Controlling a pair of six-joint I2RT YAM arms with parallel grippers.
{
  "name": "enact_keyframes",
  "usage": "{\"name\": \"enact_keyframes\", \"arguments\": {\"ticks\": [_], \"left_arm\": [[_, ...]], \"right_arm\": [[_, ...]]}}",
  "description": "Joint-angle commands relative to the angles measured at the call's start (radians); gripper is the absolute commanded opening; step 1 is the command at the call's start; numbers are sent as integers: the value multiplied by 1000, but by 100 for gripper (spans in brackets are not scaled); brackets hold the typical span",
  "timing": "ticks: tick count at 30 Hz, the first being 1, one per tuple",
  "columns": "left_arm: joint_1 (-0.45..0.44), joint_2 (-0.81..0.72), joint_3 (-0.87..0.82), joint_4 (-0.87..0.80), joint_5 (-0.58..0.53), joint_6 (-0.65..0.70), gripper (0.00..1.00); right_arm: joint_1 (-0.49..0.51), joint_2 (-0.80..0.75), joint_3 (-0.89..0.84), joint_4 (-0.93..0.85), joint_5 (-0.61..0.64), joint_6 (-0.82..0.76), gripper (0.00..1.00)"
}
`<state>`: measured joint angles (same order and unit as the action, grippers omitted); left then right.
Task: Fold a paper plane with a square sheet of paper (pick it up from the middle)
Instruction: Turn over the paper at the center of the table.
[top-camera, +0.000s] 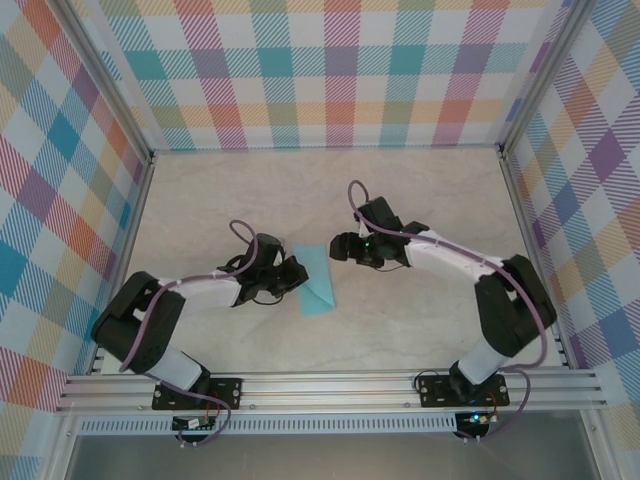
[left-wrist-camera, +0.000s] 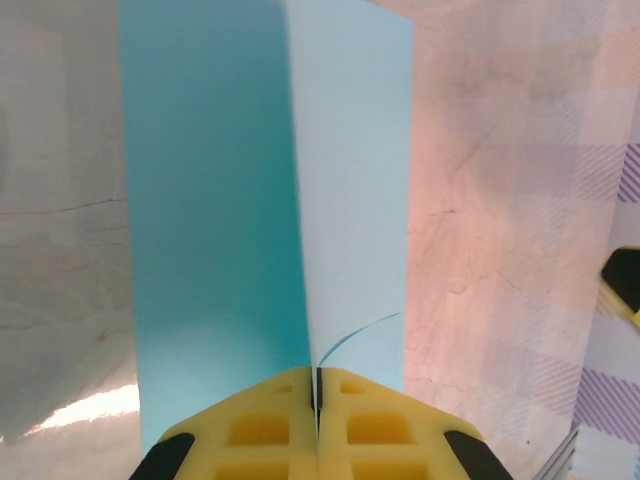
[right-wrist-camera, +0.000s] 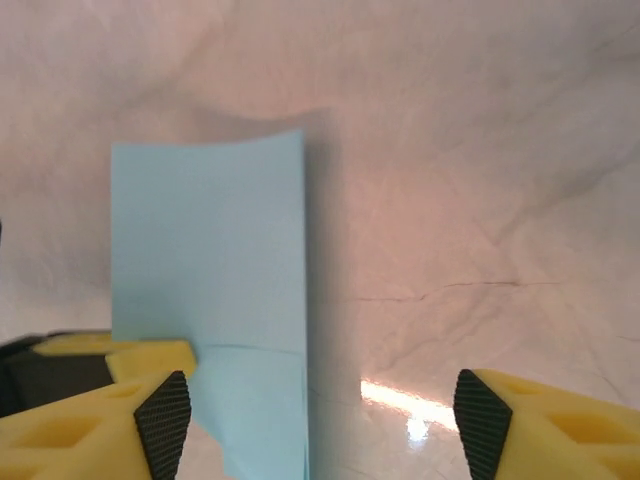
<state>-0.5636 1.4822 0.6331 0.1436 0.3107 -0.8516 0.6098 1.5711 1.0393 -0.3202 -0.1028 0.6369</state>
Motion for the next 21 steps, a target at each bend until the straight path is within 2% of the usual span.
{"name": "enact_keyframes", "arguments": {"ticks": [1,5,10,16,21], "left_arm": [[-12,-139,88,-252,-121,146,5],[-12,-262,225,-603,-306,272,5],[-12,-313,376,-872,-512,384,5],[-16,-230,454,-943,-644,435,5],[-62,-60,506,-956,-784,412,5]], "right_arm": [[-8,-81,-52,-54,187,-10,81],[-11,-158,-92,-70,282,-8,90],[-16,-232,-144,-64,362,25,100],[-20,-277,-183,-68,400,68,100],[-37,-300,-210,-110,451,139,100]]}}
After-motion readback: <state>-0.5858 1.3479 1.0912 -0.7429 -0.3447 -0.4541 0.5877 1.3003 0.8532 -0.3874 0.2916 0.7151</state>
